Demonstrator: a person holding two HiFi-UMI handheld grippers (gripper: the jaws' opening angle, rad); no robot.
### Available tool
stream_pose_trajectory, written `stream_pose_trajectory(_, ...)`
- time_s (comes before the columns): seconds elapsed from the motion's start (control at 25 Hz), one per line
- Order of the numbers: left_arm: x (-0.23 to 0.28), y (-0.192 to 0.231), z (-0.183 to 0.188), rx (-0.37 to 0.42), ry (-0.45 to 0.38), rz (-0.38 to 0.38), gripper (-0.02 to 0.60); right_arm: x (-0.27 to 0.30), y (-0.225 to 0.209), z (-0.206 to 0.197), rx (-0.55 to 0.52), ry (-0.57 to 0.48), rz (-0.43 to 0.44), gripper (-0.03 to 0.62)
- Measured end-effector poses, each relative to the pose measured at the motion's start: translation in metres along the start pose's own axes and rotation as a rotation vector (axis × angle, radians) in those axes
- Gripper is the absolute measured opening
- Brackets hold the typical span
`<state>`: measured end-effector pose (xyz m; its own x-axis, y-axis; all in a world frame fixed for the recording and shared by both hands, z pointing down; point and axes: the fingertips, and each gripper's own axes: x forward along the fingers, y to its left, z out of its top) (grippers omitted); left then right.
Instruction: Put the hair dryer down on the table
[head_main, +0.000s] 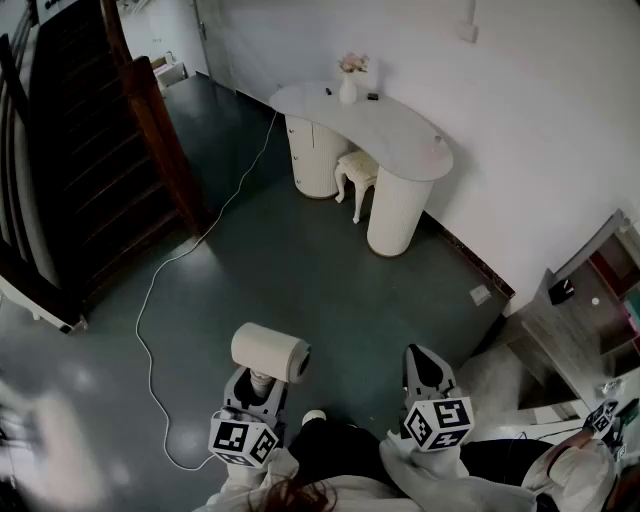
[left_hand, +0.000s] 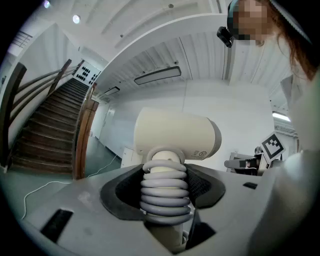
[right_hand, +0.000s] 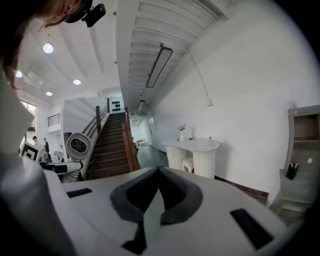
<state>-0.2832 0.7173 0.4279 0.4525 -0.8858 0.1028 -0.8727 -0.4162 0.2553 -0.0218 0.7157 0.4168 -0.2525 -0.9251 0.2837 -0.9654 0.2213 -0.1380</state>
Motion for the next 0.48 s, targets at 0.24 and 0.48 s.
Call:
stream_pose_trajectory(0.24,-0.005,-0.011,-0.001,-0.004,-0.016,0.01,0.235,-0.005,-0.005,0.003,0.015,-0.017,0.004,0.049)
stream_pose_trajectory(0.48,-0.004,-0.028,-0.004,0.001,-0.025,0.001,0.235,-0.012,-0.01,-0.001,0.021,-0.016,0.013,0.049)
